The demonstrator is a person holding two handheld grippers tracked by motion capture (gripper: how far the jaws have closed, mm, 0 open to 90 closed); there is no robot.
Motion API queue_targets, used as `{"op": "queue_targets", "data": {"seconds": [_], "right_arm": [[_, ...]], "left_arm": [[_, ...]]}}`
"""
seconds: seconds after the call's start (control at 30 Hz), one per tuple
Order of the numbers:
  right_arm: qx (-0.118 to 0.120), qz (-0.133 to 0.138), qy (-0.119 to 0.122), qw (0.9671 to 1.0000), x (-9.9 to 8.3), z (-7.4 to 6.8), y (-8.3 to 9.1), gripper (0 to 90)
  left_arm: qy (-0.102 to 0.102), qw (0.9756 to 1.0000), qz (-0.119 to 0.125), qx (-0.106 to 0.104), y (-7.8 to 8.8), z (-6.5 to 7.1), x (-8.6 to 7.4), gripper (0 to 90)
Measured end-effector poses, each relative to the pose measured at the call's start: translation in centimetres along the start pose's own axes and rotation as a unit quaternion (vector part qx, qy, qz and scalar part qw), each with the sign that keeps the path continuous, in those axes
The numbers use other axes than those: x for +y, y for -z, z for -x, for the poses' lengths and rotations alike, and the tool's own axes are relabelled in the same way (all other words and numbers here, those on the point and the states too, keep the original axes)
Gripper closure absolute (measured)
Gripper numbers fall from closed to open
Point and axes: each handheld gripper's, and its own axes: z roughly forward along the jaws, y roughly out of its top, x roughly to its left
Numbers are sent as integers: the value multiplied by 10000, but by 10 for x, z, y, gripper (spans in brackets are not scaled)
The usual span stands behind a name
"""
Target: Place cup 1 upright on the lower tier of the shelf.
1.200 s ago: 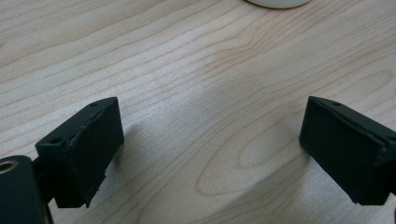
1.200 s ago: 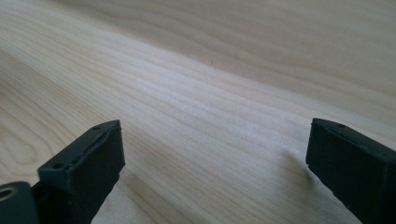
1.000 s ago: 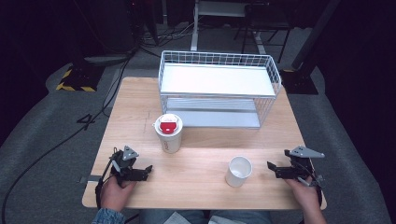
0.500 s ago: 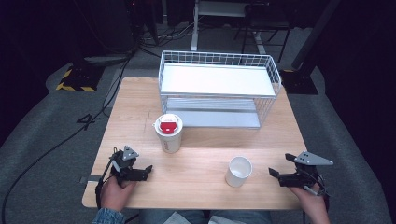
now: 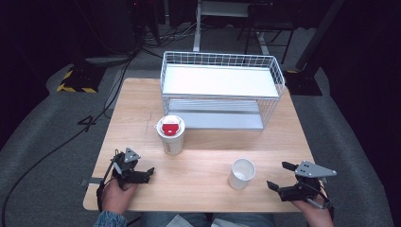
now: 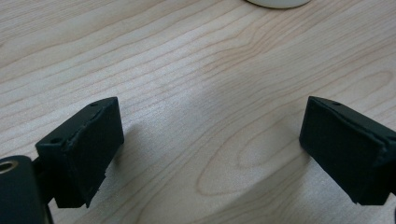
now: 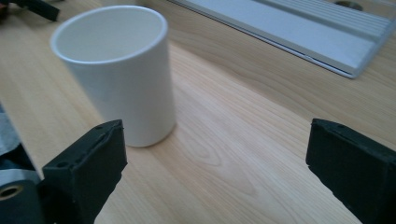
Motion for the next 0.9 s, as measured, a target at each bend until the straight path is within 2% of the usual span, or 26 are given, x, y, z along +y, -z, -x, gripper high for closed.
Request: {"op": "queue_targets", "data": {"seconds": [0.03, 0.07, 0.1, 0.23, 0.47, 0.7, 0.9], "right_arm": [[0, 0, 0, 10000, 0, 0, 0, 54], [171, 46, 84, 9998, 1, -7, -1, 54], [237, 54, 123, 9996, 1, -8, -2, 54], [519, 2, 109, 9986, -2, -14, -10, 53], [775, 90, 66, 9969, -3, -18, -26, 53], [906, 111, 98, 9958, -4, -23, -39, 53], [1075, -36, 95, 9942, -6, -27, -54, 53]], "left_arm": [[0, 10000, 0, 0, 0, 0, 0, 69], [0, 10000, -1, 1, 0, 0, 0, 69], [-1, 10000, -3, 1, 0, 0, 0, 69], [-3, 10000, -3, 0, 0, 0, 0, 69], [-1, 10000, -2, 0, 0, 0, 0, 69], [-2, 10000, -2, 0, 0, 0, 0, 69], [-2, 10000, -2, 0, 0, 0, 0, 69]]}}
